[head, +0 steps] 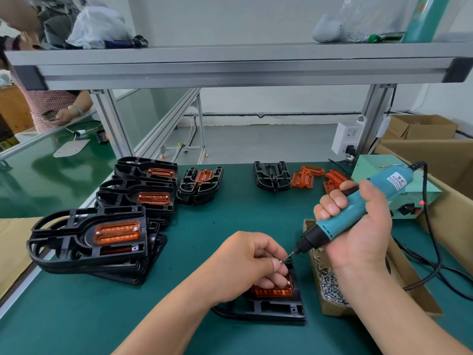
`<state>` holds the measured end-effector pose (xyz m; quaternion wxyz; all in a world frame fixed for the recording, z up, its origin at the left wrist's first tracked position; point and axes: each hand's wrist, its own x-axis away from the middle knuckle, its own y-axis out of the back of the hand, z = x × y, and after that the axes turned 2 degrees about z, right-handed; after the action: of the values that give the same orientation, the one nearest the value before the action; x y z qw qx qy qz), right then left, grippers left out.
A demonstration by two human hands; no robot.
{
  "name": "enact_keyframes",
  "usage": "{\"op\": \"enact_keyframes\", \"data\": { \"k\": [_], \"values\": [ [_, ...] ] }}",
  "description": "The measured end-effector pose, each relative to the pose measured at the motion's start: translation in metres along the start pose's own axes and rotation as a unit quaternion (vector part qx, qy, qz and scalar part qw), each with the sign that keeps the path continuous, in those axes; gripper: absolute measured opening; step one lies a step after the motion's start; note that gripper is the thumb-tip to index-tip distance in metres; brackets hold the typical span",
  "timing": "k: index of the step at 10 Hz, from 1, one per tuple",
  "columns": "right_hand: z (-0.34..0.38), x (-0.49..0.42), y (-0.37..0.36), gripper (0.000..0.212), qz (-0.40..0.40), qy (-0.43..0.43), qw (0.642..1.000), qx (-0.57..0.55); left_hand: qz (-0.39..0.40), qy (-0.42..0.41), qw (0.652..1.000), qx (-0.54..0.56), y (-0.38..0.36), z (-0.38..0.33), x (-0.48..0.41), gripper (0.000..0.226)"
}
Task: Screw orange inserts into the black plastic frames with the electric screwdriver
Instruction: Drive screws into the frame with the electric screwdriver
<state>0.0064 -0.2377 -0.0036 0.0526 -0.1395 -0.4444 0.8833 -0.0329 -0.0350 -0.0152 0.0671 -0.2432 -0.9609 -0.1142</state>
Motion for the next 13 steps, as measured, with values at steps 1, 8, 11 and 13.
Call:
{"op": "enact_keyframes", "data": {
  "k": [1, 8, 11, 13],
  "values": [
    [-0.0015, 0.0013, -0.0006, 0.020, -0.002, 0.000, 1.000, 0.004, -0.001, -0.001, 1.000, 0.001, -0.0011, 0.0000, -0.0002, 0.016],
    [-0.0039, 0.0045, -0.0011, 0.021, 0.000, -0.005, 1.000, 0.013, 0.011, 0.000, 1.000, -0.019, -0.0011, -0.0028, 0.0027, 0.019],
    [-0.0031, 0.0046, -0.0015, 0.020, -0.004, -0.003, 1.000, 0.013, 0.019, -0.003, 1.000, -0.008, 0.0003, -0.0043, 0.0036, 0.018],
    [-0.0027, 0.0045, -0.0026, 0.020, -0.005, -0.007, 1.000, 0.012, 0.022, -0.002, 1.000, -0.003, 0.0008, -0.0039, 0.0036, 0.018]
  ]
}}
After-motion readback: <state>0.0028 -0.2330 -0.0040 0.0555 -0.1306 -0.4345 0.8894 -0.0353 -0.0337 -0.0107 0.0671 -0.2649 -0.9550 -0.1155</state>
